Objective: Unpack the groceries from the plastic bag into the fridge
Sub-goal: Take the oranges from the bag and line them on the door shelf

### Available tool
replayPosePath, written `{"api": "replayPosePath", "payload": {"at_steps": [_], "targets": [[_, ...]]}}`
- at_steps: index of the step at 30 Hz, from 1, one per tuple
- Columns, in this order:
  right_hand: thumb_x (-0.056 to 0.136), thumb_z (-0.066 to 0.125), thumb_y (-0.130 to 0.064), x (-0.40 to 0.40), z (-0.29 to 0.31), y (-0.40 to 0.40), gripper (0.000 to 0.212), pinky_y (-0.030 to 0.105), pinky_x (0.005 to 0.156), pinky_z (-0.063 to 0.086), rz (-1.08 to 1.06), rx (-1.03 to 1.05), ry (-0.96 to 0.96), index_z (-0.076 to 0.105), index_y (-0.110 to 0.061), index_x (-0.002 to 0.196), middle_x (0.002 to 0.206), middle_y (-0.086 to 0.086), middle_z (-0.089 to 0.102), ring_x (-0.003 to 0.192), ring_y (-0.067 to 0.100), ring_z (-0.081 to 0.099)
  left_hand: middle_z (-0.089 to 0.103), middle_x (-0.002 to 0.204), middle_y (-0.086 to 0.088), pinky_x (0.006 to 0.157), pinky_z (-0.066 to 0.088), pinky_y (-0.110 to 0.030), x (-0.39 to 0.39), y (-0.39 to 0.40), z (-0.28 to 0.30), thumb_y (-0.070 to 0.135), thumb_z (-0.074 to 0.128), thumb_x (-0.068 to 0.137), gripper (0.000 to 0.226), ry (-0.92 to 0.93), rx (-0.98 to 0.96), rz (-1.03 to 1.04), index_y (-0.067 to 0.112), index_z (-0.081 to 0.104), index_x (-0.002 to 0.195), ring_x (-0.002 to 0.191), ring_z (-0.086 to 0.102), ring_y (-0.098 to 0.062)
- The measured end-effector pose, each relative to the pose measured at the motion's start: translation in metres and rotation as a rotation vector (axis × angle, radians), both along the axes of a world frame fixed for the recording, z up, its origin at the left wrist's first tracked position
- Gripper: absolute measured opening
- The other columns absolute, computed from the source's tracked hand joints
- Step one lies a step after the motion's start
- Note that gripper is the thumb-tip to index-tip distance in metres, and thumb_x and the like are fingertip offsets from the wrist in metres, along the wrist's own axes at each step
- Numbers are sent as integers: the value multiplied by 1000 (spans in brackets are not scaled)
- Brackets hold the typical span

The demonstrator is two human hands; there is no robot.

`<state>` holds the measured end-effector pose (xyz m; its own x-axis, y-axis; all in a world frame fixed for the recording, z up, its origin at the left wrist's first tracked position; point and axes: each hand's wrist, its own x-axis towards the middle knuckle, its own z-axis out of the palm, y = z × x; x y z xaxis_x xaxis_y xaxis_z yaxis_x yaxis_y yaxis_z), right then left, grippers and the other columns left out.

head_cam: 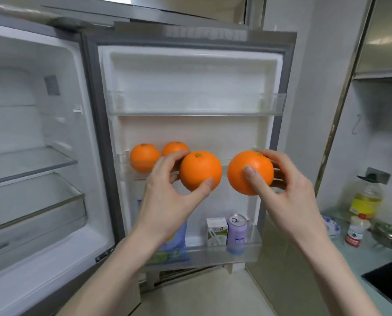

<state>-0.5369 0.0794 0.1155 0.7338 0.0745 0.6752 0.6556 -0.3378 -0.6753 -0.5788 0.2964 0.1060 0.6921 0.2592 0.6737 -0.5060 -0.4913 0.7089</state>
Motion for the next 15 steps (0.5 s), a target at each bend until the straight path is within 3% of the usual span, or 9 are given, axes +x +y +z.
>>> {"api": "replayPosePath", "payload": {"at_steps": [4,8,11,15], "targets": [[78,65,-67,44,21,-1,54,13,79,47,26,13,-16,61,-38,124,112,-23,66,100,-9,63,63,126,11,92,53,-17,34,-5,21,48,84,71,62,-18,50,100,33,61,126,112,64,-1],[85,74,-55,87,37,-6,42,2,75,47,58,-48,-15,61,-38,122,110,-26,63,98,-15,61,64,125,12,91,50,-16,62,-4,36,37,89,77,58,-8,103,193,35,59,126,112,63,-1],[85,76,-52,115,42,-8,41,6,72,47,60,-108,-17,60,-39,121,108,-27,61,98,-8,63,64,126,12,92,48,-14,81,-7,41,39,88,76,61,-8,121,233,32,60,129,113,63,-3],[85,77,-53,145,36,-4,44,11,77,44,49,-172,-38,59,-37,122,116,-16,64,100,7,64,63,126,11,88,48,-8,100,-13,36,36,88,76,62,4,167,282,31,59,130,111,61,1]]}}
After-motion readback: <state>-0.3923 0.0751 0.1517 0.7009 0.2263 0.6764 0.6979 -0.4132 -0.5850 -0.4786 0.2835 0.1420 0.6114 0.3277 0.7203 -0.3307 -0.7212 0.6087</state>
